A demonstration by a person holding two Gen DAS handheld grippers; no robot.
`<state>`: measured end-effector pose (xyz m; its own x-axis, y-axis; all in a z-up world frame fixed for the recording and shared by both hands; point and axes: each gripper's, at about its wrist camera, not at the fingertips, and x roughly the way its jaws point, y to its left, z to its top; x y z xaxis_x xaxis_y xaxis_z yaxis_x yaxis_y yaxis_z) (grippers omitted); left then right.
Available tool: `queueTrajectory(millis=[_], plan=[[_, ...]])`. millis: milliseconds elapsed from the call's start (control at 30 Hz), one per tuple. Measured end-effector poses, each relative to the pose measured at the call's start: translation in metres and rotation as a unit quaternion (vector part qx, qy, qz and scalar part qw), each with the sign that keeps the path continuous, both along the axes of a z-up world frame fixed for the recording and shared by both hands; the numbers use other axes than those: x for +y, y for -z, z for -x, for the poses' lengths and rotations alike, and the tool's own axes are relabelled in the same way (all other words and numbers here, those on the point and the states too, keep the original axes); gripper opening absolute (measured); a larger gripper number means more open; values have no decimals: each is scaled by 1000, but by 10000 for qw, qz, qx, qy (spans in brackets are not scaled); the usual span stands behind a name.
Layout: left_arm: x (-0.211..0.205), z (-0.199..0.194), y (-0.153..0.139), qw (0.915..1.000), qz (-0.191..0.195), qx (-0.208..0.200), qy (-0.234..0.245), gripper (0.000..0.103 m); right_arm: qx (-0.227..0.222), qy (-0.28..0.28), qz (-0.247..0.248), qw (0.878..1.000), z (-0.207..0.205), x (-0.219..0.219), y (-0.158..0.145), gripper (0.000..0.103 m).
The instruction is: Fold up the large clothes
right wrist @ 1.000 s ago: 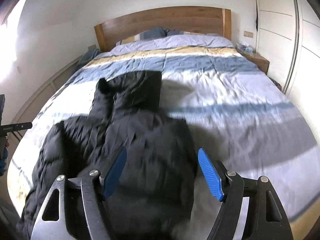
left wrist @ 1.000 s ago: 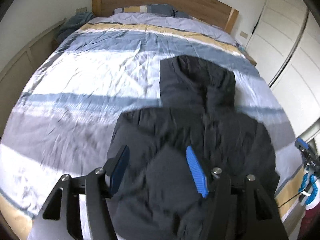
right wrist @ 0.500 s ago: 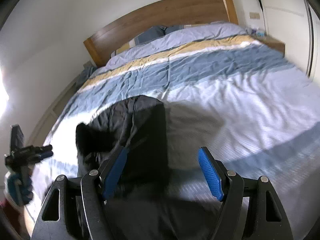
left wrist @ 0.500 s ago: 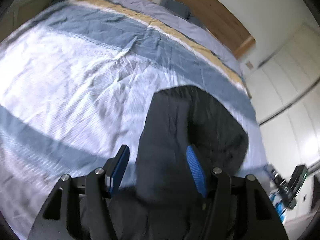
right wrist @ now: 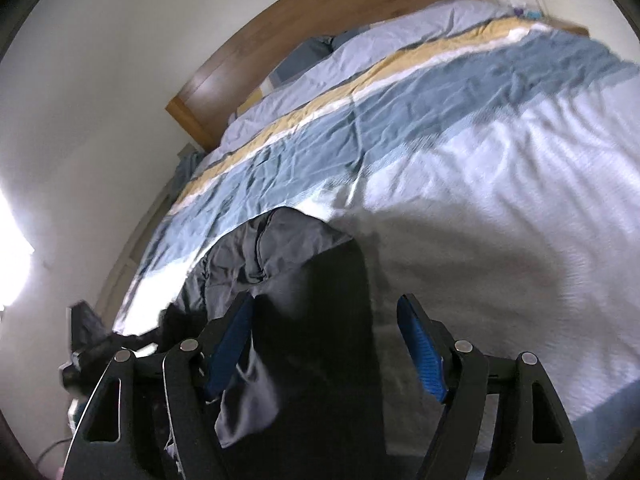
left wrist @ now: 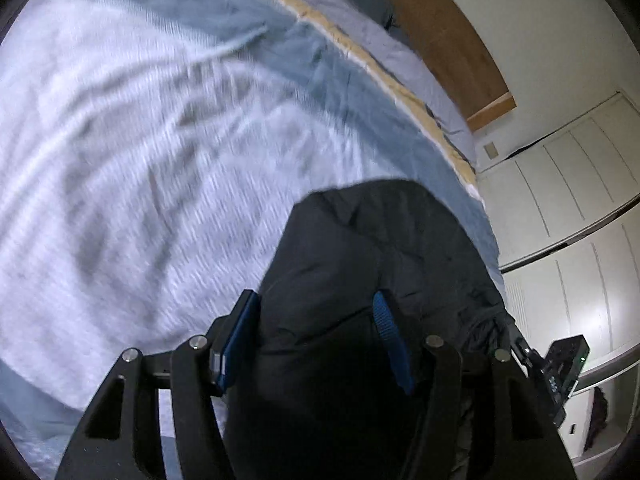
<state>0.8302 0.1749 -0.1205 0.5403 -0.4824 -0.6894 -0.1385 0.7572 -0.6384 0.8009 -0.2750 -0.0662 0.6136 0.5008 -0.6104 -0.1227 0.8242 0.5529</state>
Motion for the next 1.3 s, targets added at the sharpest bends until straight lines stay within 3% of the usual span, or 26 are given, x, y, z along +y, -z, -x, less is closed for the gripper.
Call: queueTrajectory(millis=[100,233,300,467,500,567,633,767,967,1133,1300], plan=[[-7,-3,4,10000,45,12,71,58,58,-110,-54,9999,-8,2,6,58],[-13,-2,-3,9999,72,-45,86,58,-73,-256,-111,9996,-12,9,-2,58],[-17,-3,-3,9999,43,-38,121,58,-134,-290,-206,9993,-11,13,-4,63],[-16,-6,3,9997,196,-19,117,58,-122,-323,86,9994,-14,23,-3,64],[-16,-6,4,9997,205,-23,130,55,-108,-355,113,9992,-15,25,-1,60],[-18,-5,2,9998,78,-79,164,49,-45,-414,239,9988,-16,29,1,34],[-24,-3,-3,9994,-153,-67,291,20,-10,-470,344,9983,-15,32,0,22],[-39,10,-23,9947,-792,-203,626,12,38,-616,544,9966,-6,34,-11,16],[-56,73,-71,9851,-1178,-498,1153,10,-171,-1161,856,9894,43,35,-60,15],[-38,156,-101,9837,-953,-838,1272,9,-657,-1853,501,9792,124,29,-103,15],[-9,239,-101,9844,-769,-962,1256,9,-746,-2334,459,9684,206,25,-108,15]])
